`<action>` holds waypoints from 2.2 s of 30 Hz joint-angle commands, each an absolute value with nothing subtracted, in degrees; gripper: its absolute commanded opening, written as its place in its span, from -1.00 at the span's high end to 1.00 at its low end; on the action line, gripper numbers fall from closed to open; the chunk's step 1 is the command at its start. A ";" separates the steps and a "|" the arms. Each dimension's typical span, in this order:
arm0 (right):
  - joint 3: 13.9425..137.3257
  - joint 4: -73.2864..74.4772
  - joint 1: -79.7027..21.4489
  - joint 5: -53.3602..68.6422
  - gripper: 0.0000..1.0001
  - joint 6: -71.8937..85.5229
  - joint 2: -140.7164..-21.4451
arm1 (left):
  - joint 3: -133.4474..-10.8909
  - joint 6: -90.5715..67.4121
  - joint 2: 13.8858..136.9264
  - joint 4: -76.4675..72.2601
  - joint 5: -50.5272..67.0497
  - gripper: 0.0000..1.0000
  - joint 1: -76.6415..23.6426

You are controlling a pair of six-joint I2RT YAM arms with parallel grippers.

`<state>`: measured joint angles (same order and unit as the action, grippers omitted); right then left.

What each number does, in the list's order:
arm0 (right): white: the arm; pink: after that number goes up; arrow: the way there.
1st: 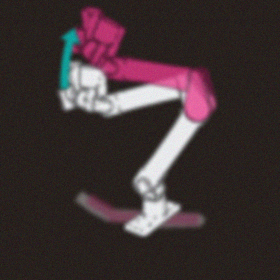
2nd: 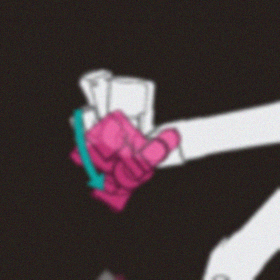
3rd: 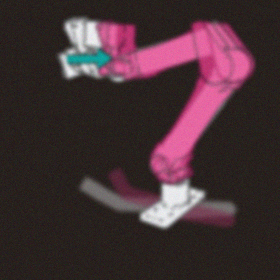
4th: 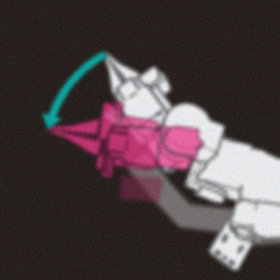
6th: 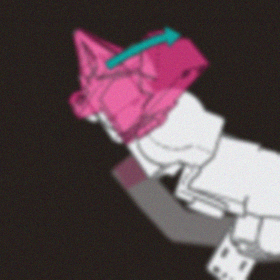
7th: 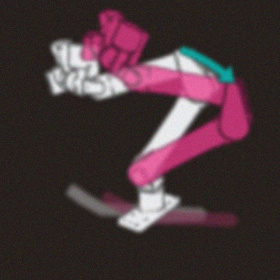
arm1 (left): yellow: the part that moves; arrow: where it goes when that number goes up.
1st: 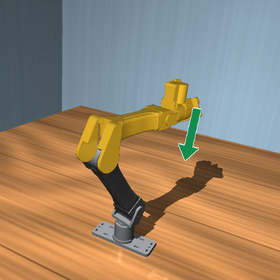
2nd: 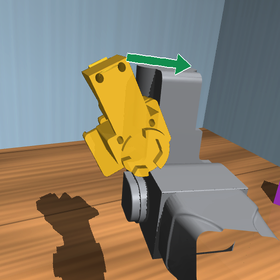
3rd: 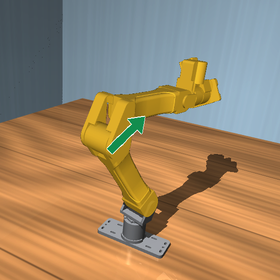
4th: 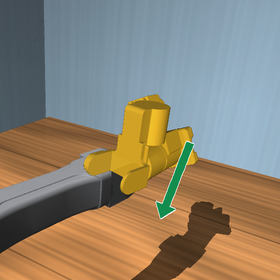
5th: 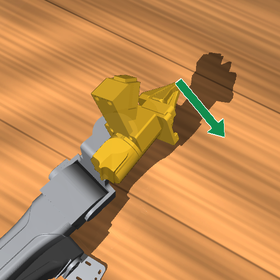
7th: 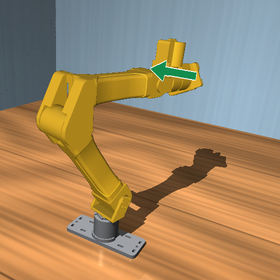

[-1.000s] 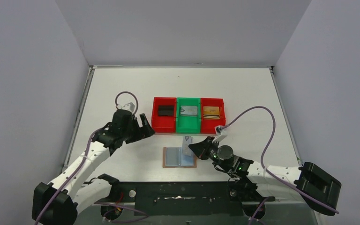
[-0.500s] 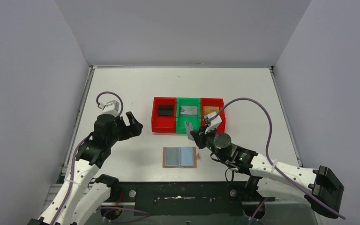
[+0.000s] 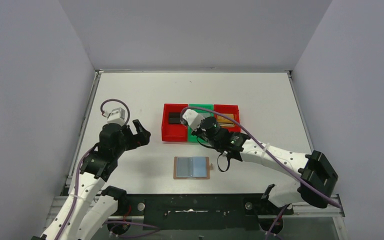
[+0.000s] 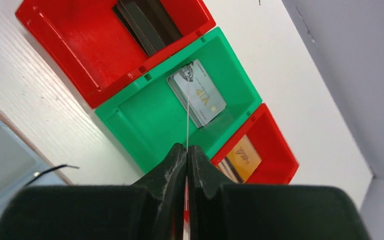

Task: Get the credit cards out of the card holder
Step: Place the credit card in the storage box.

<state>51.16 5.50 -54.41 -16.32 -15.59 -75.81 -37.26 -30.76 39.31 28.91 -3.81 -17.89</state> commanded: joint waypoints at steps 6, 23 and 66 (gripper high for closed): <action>61.73 14.33 -50.39 -7.71 1.00 -38.97 -83.92 | -37.88 -29.89 37.75 26.02 -6.15 -0.81 -17.41; 67.48 10.41 -43.80 -3.88 1.00 -49.94 -95.34 | -37.88 -29.88 38.43 26.28 -6.24 -0.82 -17.34; 67.26 -2.97 -38.06 0.76 0.85 -56.41 -106.58 | -37.88 -29.53 39.77 26.15 -5.86 -0.82 -16.83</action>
